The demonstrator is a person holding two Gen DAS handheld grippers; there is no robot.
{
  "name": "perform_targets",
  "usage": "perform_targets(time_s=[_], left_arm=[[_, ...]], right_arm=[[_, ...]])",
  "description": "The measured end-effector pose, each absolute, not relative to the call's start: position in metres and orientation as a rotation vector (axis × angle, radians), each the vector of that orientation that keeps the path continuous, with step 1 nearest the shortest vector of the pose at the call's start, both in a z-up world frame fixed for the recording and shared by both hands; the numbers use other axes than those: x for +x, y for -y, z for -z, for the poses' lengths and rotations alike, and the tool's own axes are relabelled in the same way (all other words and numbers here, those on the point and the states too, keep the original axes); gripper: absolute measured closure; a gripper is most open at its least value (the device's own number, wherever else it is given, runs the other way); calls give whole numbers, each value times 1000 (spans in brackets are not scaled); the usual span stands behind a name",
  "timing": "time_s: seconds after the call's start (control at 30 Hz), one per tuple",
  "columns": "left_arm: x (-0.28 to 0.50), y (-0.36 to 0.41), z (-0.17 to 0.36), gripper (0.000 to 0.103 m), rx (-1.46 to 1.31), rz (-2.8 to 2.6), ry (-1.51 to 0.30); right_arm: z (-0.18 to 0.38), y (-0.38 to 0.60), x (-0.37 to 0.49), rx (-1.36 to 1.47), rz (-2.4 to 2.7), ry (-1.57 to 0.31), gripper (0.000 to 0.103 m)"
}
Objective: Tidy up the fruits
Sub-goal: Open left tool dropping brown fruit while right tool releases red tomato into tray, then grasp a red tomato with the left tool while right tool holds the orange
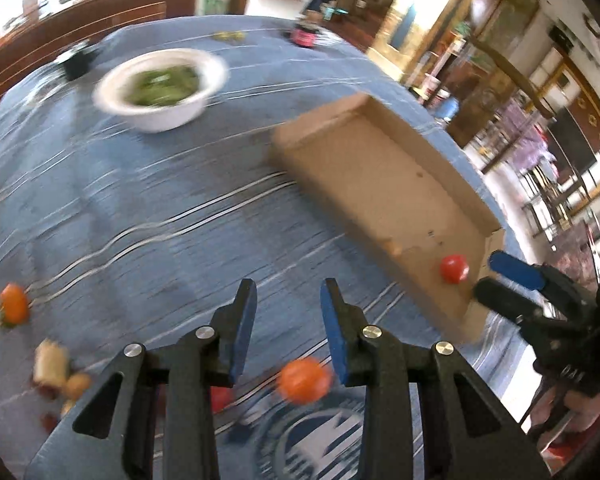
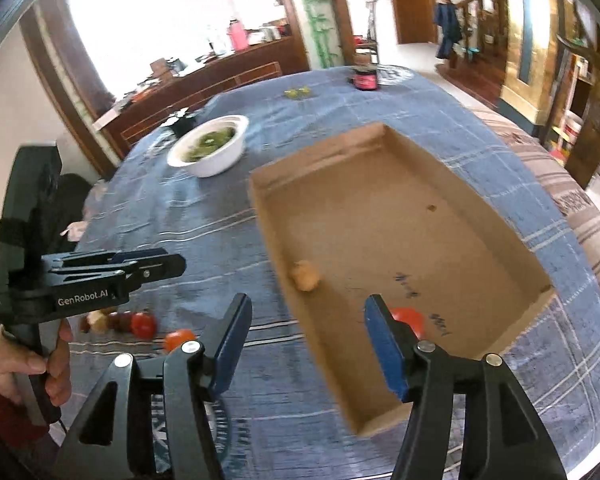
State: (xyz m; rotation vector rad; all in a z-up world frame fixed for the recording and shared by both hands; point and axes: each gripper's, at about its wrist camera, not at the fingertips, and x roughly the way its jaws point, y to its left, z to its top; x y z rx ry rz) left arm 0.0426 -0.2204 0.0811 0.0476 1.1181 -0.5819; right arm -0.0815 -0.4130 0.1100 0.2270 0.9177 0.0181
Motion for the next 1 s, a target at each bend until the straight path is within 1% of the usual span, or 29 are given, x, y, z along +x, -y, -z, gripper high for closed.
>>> perform_targets(time_s=[0.2, 0.37, 0.5, 0.73, 0.93, 1.0], left_arm=[[27, 151, -76, 73, -38, 470, -1133], [13, 121, -64, 73, -73, 419, -1162], [3, 119, -55, 73, -79, 427, -1181], [-4, 147, -41, 73, -2, 478, -1202], [2, 152, -37, 73, 5, 497, -1207], [3, 153, -38, 73, 17, 505, -1200]], right_arm=[[-103, 375, -78, 195, -111, -953, 43], [-83, 343, -74, 172, -189, -1017, 43], [-66, 318, -69, 141, -241, -1062, 43], [-48, 300, -56, 109, -274, -1122, 44], [-39, 293, -47, 101, -276, -1149, 52], [-34, 291, -45, 100, -274, -1156, 58]])
